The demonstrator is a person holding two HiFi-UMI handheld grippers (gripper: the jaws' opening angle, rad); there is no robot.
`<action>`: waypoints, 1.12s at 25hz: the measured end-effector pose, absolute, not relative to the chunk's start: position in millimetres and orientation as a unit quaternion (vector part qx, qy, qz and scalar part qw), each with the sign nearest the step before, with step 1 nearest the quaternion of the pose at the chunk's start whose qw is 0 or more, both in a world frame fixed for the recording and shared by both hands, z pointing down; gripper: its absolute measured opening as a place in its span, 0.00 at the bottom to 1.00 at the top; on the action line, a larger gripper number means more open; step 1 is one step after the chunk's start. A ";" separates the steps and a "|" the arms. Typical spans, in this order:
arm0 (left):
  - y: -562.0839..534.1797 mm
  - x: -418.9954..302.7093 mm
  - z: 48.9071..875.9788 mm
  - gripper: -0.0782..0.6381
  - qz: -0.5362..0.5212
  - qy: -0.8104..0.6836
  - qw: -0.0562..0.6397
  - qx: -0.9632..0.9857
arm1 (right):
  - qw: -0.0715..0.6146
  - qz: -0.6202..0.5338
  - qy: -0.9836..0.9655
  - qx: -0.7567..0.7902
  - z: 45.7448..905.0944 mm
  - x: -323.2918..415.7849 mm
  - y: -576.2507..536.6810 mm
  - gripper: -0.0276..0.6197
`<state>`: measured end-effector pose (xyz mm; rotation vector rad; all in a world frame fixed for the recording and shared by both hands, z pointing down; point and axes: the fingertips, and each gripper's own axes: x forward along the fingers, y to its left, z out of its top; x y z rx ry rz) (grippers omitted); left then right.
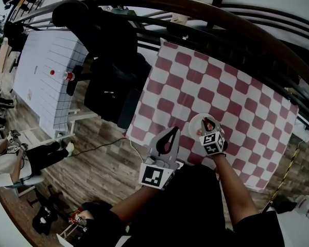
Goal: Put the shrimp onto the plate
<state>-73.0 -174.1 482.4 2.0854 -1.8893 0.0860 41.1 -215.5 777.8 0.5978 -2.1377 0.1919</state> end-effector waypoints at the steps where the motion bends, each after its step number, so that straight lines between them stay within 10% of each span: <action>1: -174.2 -72.2 485.3 0.12 0.030 -0.662 0.166 0.730 | 0.441 0.079 -0.861 0.240 779.3 41.5 -215.6 0.13; 28: -174.6 -57.4 491.7 0.12 0.024 -0.651 0.180 0.737 | 0.448 0.098 -0.862 0.217 790.7 51.7 -214.2 0.18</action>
